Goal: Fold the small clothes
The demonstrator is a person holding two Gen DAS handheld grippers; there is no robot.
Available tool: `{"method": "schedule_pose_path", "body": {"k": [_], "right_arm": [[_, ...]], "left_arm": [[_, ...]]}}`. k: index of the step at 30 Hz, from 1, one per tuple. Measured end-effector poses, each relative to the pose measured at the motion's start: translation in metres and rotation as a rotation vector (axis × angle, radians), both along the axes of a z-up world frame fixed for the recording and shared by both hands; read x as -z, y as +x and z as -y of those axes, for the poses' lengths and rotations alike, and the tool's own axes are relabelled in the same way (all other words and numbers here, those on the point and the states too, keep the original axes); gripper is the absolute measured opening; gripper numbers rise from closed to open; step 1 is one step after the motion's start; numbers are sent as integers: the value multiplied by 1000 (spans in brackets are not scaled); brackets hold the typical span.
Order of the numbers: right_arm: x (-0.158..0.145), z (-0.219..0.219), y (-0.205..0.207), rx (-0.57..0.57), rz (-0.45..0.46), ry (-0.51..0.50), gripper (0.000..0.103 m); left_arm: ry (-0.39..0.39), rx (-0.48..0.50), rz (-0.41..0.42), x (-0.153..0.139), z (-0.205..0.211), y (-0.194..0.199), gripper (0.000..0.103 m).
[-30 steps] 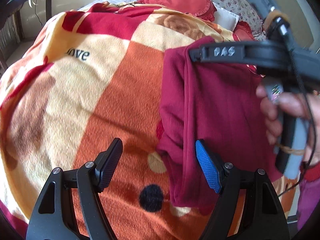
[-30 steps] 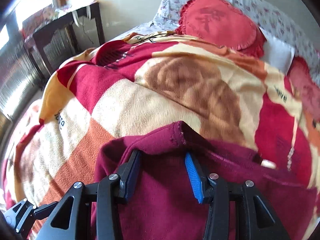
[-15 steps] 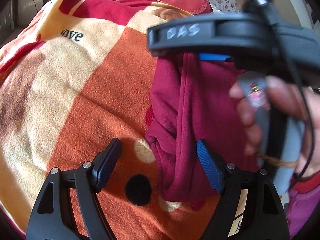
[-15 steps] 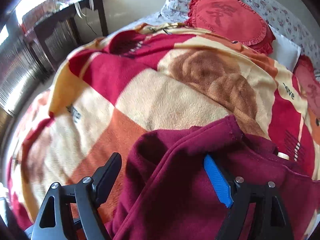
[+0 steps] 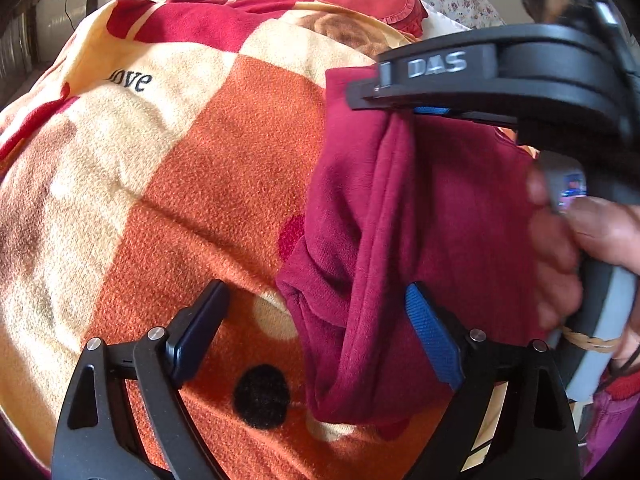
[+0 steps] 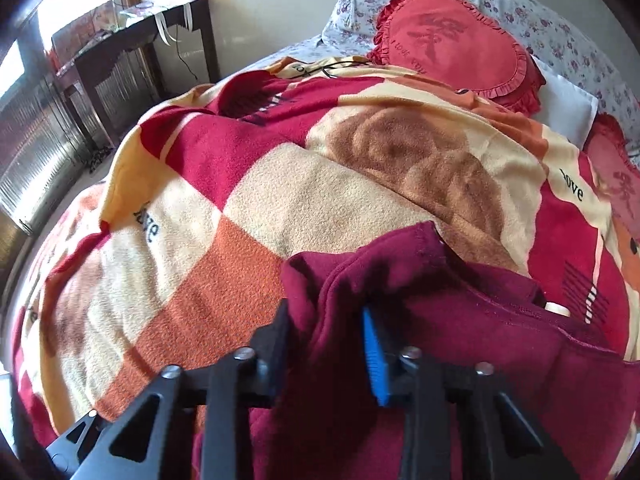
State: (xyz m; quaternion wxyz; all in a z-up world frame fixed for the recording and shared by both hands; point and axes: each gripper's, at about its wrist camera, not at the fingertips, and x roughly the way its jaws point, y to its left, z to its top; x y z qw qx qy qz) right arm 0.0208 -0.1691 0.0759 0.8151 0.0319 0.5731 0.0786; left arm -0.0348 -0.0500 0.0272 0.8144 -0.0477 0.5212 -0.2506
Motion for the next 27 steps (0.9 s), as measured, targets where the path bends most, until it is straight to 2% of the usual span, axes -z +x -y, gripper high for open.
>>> {"method": "schedule_pose_path", "body": {"k": [3, 8, 16, 27], "right_arm": [[-5, 10, -4, 13, -5, 69, 21], [-9, 16, -8, 18, 4, 112, 20], [-13, 19, -13, 14, 11, 132, 19], [-14, 26, -14, 22, 12, 168, 19]], "left_arm": [[12, -4, 8, 0, 5, 1, 91], [26, -3, 16, 2, 12, 4, 92], [35, -5, 24, 1, 37, 18, 92], [-5, -7, 19, 3, 32, 40, 92]]}}
